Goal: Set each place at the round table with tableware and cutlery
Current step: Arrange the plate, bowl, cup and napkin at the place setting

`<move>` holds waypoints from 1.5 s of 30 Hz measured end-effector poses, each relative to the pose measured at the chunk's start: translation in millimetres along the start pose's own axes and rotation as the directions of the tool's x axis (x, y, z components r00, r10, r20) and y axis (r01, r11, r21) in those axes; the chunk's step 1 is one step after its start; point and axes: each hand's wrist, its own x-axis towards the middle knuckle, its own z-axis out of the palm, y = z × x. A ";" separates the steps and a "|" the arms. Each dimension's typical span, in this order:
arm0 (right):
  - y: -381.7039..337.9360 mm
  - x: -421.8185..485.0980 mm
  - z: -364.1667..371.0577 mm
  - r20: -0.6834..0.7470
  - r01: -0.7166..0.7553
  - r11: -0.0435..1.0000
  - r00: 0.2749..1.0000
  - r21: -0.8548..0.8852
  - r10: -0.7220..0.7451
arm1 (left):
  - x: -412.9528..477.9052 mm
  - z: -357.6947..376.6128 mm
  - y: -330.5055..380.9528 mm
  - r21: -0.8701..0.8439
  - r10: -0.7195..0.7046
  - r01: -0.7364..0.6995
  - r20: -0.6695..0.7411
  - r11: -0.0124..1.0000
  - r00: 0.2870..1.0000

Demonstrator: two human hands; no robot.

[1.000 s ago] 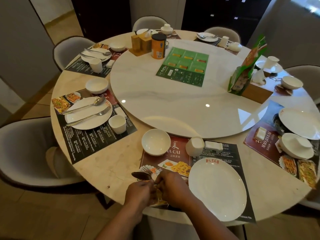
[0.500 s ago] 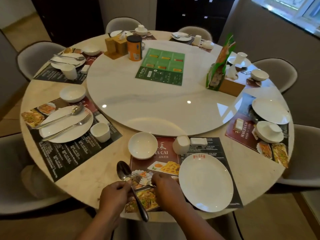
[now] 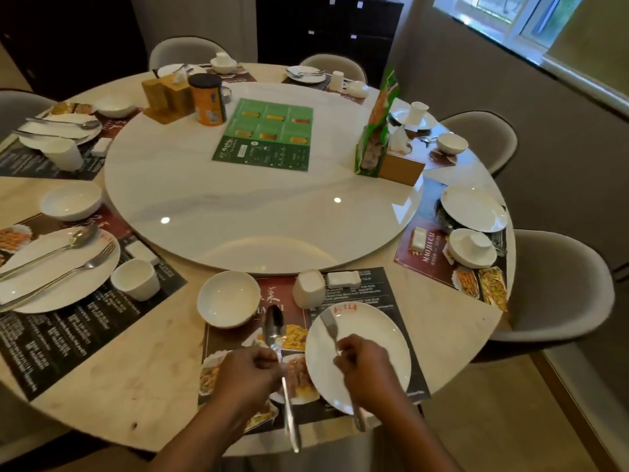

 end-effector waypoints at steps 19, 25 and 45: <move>60.1 58.4 -38.0 -0.008 -0.059 0.997 0.998 -0.040 0.058 | 50.6 122.9 13.4 0.188 0.008 0.006 -0.073 0.982 0.997; 68.1 59.3 -37.6 -0.012 -0.020 0.997 1.000 -0.076 0.019 | 59.4 126.9 5.6 0.211 0.021 0.005 -0.123 0.977 0.992; 73.3 48.5 -42.8 -0.059 0.075 0.986 0.995 -0.148 -0.084 | 46.7 119.2 -4.5 0.331 0.170 -0.107 -0.165 0.937 0.971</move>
